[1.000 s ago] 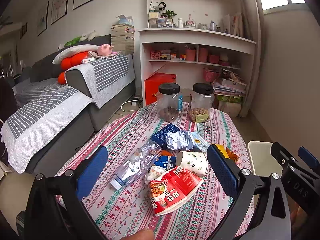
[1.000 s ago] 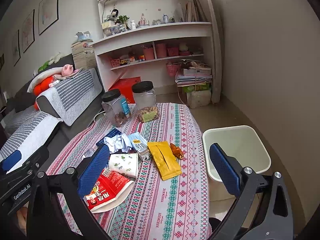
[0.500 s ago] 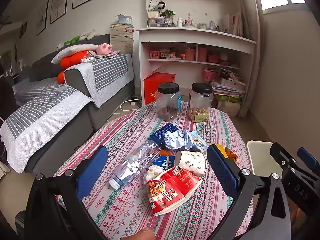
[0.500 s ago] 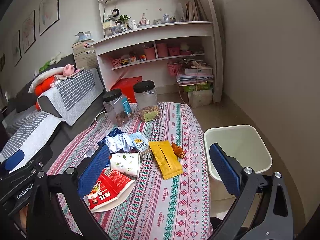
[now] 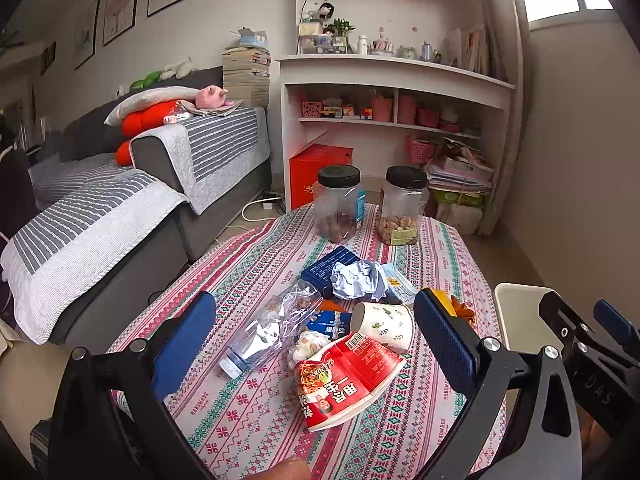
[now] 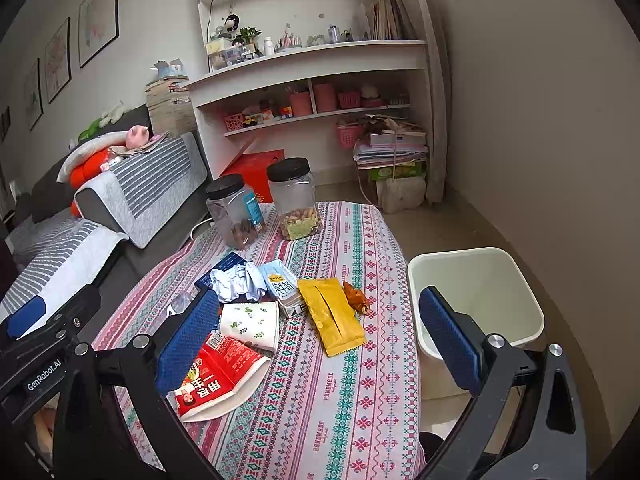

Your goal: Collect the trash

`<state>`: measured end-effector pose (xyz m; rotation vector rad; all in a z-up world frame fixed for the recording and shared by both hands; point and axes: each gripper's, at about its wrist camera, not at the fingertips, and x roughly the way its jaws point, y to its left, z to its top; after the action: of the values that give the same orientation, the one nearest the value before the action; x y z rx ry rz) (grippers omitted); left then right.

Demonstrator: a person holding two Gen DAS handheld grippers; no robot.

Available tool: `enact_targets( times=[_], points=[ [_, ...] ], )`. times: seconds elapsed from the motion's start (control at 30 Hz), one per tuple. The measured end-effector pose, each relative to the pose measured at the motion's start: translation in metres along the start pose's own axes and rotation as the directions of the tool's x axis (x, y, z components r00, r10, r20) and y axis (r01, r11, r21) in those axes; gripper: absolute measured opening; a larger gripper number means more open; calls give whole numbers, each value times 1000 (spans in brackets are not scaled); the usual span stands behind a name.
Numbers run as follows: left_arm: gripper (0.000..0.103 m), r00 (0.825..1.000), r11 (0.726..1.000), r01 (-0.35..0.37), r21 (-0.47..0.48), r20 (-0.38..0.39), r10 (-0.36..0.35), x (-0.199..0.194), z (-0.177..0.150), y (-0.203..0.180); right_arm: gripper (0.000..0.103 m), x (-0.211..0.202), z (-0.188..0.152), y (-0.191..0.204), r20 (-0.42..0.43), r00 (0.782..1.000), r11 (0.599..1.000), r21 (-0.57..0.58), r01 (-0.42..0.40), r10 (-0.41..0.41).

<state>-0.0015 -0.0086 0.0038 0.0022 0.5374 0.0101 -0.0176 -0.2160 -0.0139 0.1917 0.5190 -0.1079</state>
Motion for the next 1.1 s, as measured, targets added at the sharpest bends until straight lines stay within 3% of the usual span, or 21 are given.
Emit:
enact_targets(
  times=[1.1],
  points=[
    [96,1000,1000,-3,-9,-6,3,1,0,4,96,1,-1,2,-5,1000,1000,-1,0,0]
  ],
)
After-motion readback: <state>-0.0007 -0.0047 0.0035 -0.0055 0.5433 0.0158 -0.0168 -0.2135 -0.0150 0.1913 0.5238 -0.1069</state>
